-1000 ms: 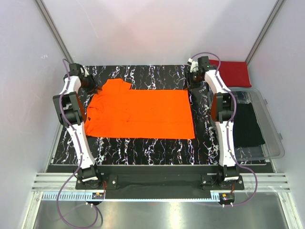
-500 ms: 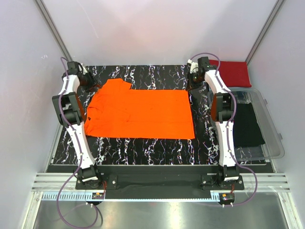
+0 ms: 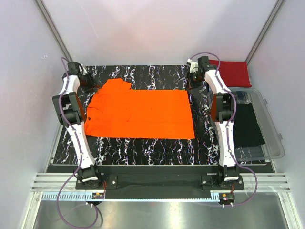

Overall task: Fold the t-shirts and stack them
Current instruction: Fold the tshirt

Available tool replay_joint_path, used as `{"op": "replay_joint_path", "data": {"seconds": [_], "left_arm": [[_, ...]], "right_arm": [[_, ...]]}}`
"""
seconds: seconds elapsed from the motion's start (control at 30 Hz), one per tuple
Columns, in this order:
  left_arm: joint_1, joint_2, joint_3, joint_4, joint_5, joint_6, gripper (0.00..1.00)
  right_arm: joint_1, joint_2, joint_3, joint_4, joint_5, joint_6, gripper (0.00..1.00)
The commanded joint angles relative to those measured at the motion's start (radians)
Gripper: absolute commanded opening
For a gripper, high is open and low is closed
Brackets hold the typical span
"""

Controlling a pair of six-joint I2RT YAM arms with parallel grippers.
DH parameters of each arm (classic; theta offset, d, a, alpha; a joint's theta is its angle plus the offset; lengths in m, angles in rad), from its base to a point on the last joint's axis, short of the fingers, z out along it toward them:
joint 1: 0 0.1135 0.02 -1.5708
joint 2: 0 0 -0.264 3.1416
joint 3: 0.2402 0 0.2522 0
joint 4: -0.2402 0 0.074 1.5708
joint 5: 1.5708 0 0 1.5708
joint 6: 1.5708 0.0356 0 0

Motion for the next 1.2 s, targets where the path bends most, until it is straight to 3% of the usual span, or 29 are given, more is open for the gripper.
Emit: {"op": "replay_joint_path", "data": {"seconds": [0.0,0.57,0.7,0.87,1.17], "left_arm": [[-0.003,0.042,0.037,0.027,0.069,0.024,0.50],[-0.044,0.137,0.168,0.028,0.137,0.018,0.46],[-0.047,0.133,0.174,0.034,0.120,0.011,0.33],[-0.050,0.108,0.186,0.079,0.149,0.007,0.01],[-0.050,-0.008,0.108,0.139,0.116,-0.012,0.00]], "right_arm": [[0.004,0.006,0.053,-0.007,-0.031,0.000,0.00],[0.003,0.017,0.088,-0.007,-0.040,-0.003,0.00],[0.004,0.019,0.094,-0.006,-0.013,0.000,0.00],[0.004,0.003,0.076,-0.003,0.009,-0.026,0.00],[0.004,-0.038,0.025,0.065,0.076,-0.014,0.00]]}}
